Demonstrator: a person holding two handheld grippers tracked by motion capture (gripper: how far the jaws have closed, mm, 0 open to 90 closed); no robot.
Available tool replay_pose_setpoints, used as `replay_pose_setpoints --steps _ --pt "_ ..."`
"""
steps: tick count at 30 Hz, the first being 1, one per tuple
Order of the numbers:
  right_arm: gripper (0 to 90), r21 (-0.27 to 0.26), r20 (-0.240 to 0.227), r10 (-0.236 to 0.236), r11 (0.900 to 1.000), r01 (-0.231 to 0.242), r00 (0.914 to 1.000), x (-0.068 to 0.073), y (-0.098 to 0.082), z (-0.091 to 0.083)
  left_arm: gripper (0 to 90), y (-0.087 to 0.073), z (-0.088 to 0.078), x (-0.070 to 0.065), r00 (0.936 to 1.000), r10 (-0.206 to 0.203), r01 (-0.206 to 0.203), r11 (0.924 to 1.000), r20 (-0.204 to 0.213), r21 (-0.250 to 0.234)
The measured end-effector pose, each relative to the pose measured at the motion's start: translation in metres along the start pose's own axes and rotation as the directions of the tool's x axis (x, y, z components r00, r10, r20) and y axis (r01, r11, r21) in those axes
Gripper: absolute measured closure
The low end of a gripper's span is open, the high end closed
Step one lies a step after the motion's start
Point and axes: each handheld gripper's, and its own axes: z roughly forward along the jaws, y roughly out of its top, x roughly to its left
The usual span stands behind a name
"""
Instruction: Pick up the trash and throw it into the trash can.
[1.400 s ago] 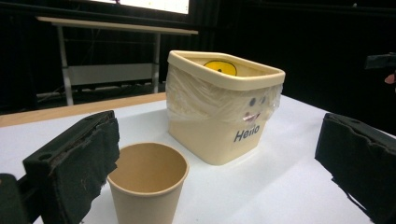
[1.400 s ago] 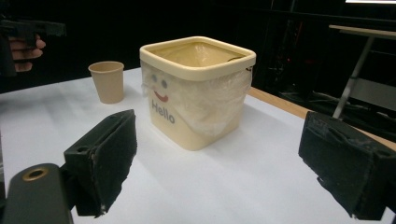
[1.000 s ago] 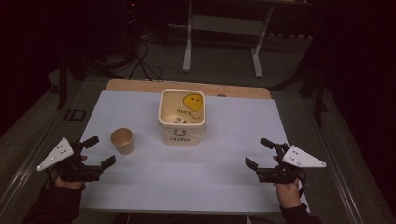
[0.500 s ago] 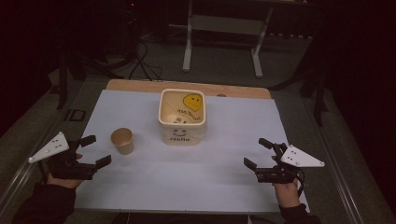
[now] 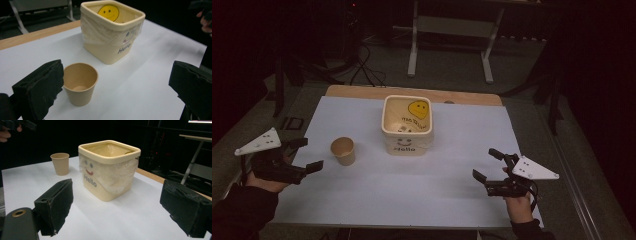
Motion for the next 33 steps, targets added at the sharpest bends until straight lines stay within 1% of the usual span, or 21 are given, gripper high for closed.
replay_pose_setpoints --steps 2,3,4,5,6,8,10,11,12,14,17,19,22,24,26,28,29,30,32,33 --pt "11.2 0.005 -0.006 0.002 1.0 -0.002 1.0 0.0 0.0 0.001 0.4 0.005 0.001 0.002 0.9999 0.003 -0.003 0.9996 0.012 0.029" --pt "11.3 0.006 -0.008 0.002 1.0 -0.002 1.0 0.0 0.0 0.001 0.4 0.007 0.002 0.003 0.9998 0.011 -0.011 0.999 0.015 0.042" --pt "11.2 0.007 -0.01 0.003 1.0 -0.003 0.9999 0.0 0.0 0.001 0.4 0.009 0.003 0.004 0.9997 0.011 -0.013 0.9986 0.024 0.051" --pt "11.2 0.007 -0.01 0.003 1.0 -0.003 0.9999 0.0 0.0 0.001 0.4 0.009 0.003 0.004 0.9997 0.011 -0.013 0.9986 0.024 0.051" --pt "11.3 0.007 -0.01 0.002 1.0 -0.002 0.9999 0.0 0.0 0.001 0.4 0.015 0.006 0.007 0.9993 0.021 -0.023 0.9964 0.03 0.082" --pt "11.2 0.009 -0.014 -0.001 1.0 0.001 0.9999 0.001 0.0 0.002 0.4 0.02 0.009 0.009 0.9989 0.03 -0.033 0.9937 0.035 0.107" --pt "11.2 0.011 -0.015 -0.002 1.0 0.002 0.9999 0.001 0.0 0.002 0.4 0.025 0.013 0.01 0.9981 0.046 -0.051 0.9892 0.04 0.138" --pt "11.2 0.011 -0.015 -0.002 1.0 0.002 0.9999 0.001 0.0 0.002 0.4 0.025 0.013 0.01 0.9981 0.046 -0.051 0.9892 0.04 0.138" --pt "11.2 0.01 -0.014 -0.002 1.0 0.002 0.9999 0.001 0.0 0.002 0.4 0.03 0.018 0.011 0.9968 0.061 -0.069 0.9828 0.051 0.171" --pt "11.3 0.01 -0.016 -0.001 1.0 0.002 0.9999 0.001 0.0 0.002 0.4 0.035 0.021 0.012 0.9956 0.073 -0.083 0.9777 0.058 0.193" --pt "11.3 0.014 -0.019 0.0 1.0 0.0 0.9998 0.001 -0.001 0.002 0.4 0.039 0.025 0.013 0.994 0.089 -0.101 0.9713 0.063 0.216" --pt "11.2 0.016 -0.021 0.002 1.0 -0.002 0.9998 0.001 -0.001 0.002 0.4 0.042 0.027 0.013 0.9932 0.092 -0.106 0.9677 0.071 0.228" --pt "11.3 0.019 -0.025 0.002 1.0 -0.001 0.9997 0.001 -0.001 0.003 0.4 0.046 0.029 0.014 0.991 0.106 -0.124 0.9599 0.081 0.252" --pt "11.3 0.021 -0.023 0.0 1.0 0.0 0.9997 0.001 -0.001 0.003 0.4 0.048 0.03 0.015 0.9906 0.104 -0.124 0.9572 0.09 0.261" --pt "11.3 0.024 -0.027 0.001 1.0 0.0 0.9996 0.001 -0.001 0.004 0.4 0.049 0.032 0.017 0.9894 0.111 -0.133 0.9512 0.094 0.278" --pt "11.3 0.025 -0.029 -0.002 1.0 0.003 0.9996 0.001 -0.001 0.004 0.4 0.051 0.033 0.017 0.9886 0.116 -0.139 0.9468 0.096 0.29" --pt "11.3 0.025 -0.029 -0.002 1.0 0.003 0.9996 0.001 -0.001 0.004 0.4 0.051 0.033 0.017 0.9886 0.116 -0.139 0.9468 0.096 0.29" --pt "11.2 0.025 -0.03 -0.001 1.0 0.002 0.9995 0.001 -0.001 0.004 0.4 0.052 0.034 0.018 0.9873 0.125 -0.149 0.9402 0.098 0.306" --pt "11.2 0.028 -0.029 0.0 1.0 0.001 0.9996 0.001 -0.002 0.004 0.4 0.053 0.035 0.018 0.9862 0.126 -0.155 0.9338 0.107 0.323" --pt "11.3 0.03 -0.03 0.003 1.0 -0.002 0.9996 0.001 -0.002 0.004 0.4 0.054 0.036 0.018 0.9854 0.136 -0.163 0.9288 0.102 0.333"
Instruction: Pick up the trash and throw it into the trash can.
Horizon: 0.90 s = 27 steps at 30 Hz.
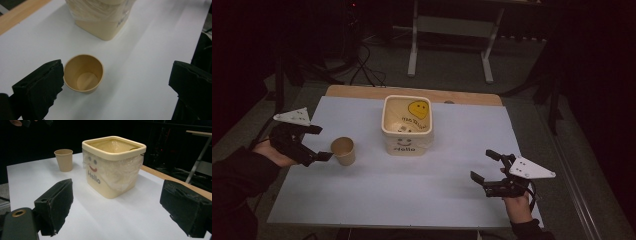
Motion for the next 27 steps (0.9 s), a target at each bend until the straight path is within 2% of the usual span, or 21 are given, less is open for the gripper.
replay_pose_setpoints --steps 6,10,16,20,23,25,27 --pt "11.2 0.005 -0.004 -0.001 1.0 0.001 1.0 0.0 0.0 0.001 0.4 0.009 0.002 0.001 0.9994 0.035 -0.035 0.998 -0.002 0.052" --pt "11.3 0.009 -0.005 0.0 1.0 0.0 1.0 0.0 0.0 0.002 0.4 0.017 0.007 0.0 0.9984 0.054 -0.055 0.9926 0.013 0.108" --pt "11.2 0.015 -0.011 0.004 1.0 -0.004 0.9999 0.0 -0.001 0.002 0.4 0.025 0.019 0.001 0.9952 0.088 -0.095 0.9777 0.041 0.187" --pt "11.3 0.024 -0.016 0.008 1.0 -0.008 0.9998 0.0 -0.001 0.003 0.3 0.029 0.029 0.001 0.9925 0.113 -0.121 0.9631 0.047 0.24" --pt "11.3 0.027 -0.019 0.005 1.0 -0.004 0.9998 0.0 -0.001 0.004 0.3 0.031 0.036 0.004 0.9914 0.113 -0.127 0.9538 0.066 0.272" --pt "11.3 0.031 -0.019 0.003 1.0 -0.003 0.9998 0.001 -0.001 0.004 0.3 0.032 0.04 0.005 0.9907 0.112 -0.129 0.9502 0.077 0.284" --pt "11.3 0.034 -0.019 0.001 0.999 0.0 0.9998 0.001 -0.001 0.005 0.2 0.033 0.045 0.007 0.9896 0.125 -0.141 0.9432 0.071 0.301"
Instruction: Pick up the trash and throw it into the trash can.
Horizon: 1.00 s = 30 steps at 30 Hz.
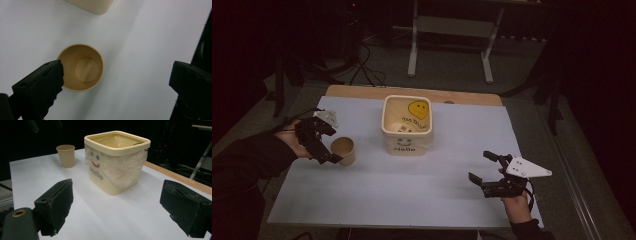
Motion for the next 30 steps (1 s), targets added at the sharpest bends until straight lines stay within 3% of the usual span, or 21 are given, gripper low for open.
replay_pose_setpoints --steps 9,16,19,30 --pt "11.3 0.002 -0.006 -0.002 1.0 0.002 1.0 0.0 0.0 0.001 0.2 0.005 0.019 0.013 1.0 0.003 -0.003 0.9968 0.003 0.079" --pt "11.3 -0.002 -0.007 -0.003 1.0 0.003 1.0 0.0 0.0 0.001 0.1 0.005 0.034 0.024 0.9993 -0.015 0.011 0.9935 0.035 0.113" --pt "11.3 -0.002 -0.007 -0.003 1.0 0.003 1.0 0.0 0.0 0.001 0.0 0.005 0.041 0.028 0.9999 -0.006 0.004 0.9893 0.014 0.146" --pt "11.3 0.002 -0.007 -0.005 1.0 0.005 1.0 0.0 -0.001 0.0 0.0 0.007 0.062 0.043 0.9999 -0.009 0.007 0.9792 0.01 0.203"
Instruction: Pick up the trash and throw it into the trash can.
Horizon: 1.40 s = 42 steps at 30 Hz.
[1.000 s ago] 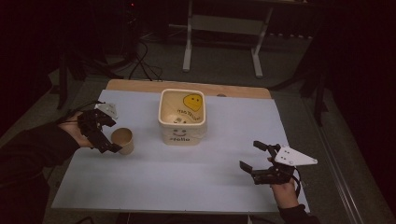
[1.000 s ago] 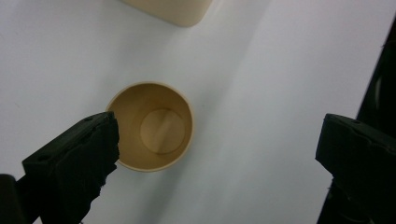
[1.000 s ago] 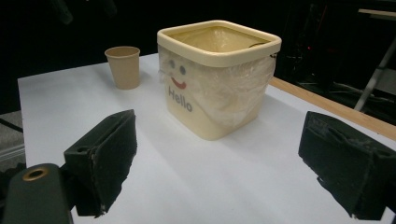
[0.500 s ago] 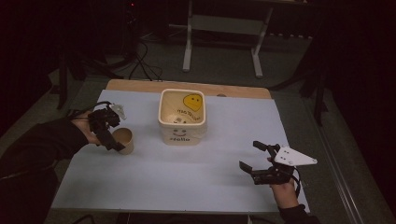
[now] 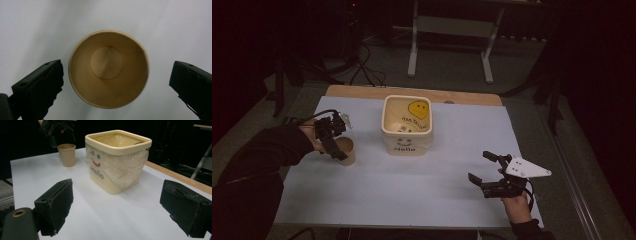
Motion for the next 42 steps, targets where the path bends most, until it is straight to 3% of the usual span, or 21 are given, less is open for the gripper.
replay_pose_setpoints --steps 15,24,31,42 --pt "11.3 0.006 0.0 0.002 1.0 -0.002 1.0 0.0 -0.001 0.0 0.4 0.001 0.019 0.011 0.9999 -0.01 0.009 0.9975 0.011 0.071" --pt "11.3 0.01 -0.005 0.005 1.0 -0.005 1.0 -0.001 -0.001 0.001 10.9 0.003 0.025 0.011 0.9993 0.003 -0.006 0.9953 0.036 0.096" --pt "11.3 0.009 -0.004 0.006 1.0 -0.006 1.0 -0.001 -0.001 0.001 21.7 0.003 0.022 0.01 0.9985 0.021 -0.024 0.9978 0.051 0.062" --pt "11.3 0.009 0.0 0.006 1.0 -0.006 1.0 -0.001 -0.001 0.001 24.2 -0.002 0.004 0.011 0.9969 0.0 0.002 0.9996 0.078 -0.027"
